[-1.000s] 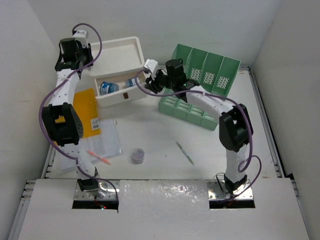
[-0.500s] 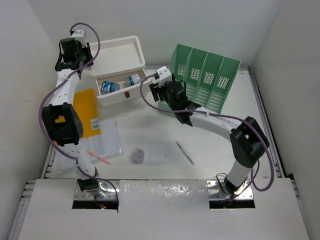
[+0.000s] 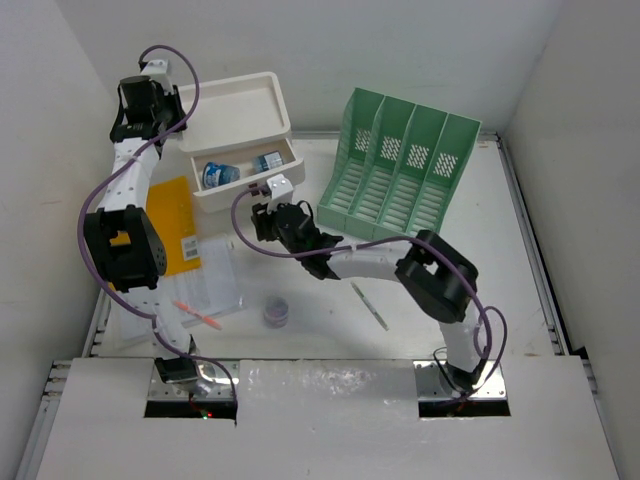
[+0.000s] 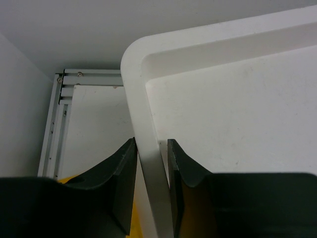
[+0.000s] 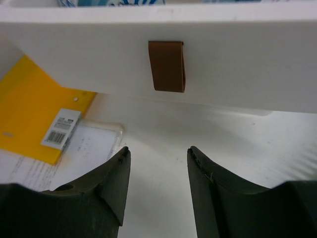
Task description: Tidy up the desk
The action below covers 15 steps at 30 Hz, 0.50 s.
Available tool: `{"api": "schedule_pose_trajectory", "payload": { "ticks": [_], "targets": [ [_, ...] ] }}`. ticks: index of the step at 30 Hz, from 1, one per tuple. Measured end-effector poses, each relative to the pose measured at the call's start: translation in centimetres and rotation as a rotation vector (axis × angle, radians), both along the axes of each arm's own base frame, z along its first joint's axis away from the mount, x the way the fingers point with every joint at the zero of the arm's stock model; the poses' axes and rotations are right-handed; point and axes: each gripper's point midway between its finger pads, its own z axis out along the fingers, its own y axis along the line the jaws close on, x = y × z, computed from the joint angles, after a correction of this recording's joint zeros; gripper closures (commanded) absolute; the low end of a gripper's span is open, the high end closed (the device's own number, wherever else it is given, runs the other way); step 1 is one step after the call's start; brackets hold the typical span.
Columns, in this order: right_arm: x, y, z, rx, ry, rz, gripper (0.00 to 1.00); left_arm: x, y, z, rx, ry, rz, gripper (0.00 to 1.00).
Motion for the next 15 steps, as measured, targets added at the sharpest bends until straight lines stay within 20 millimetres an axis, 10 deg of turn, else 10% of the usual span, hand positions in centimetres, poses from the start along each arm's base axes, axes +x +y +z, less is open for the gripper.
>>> {"api": "schedule_pose_trajectory", "payload": {
  "ticks": [4,15],
  "targets": [
    [0.8,1.0,-1.6,0.019,0.022,-0.020,0.54,0.0,0.0,0.0,0.000,-0.001,0.000,1.00],
    [4.4,3.0,3.8,0.129,-0.085,-0.143,0.75,0.5,0.0,0.1,0.001,-0.020,-0.006,1.00]
  ]
}}
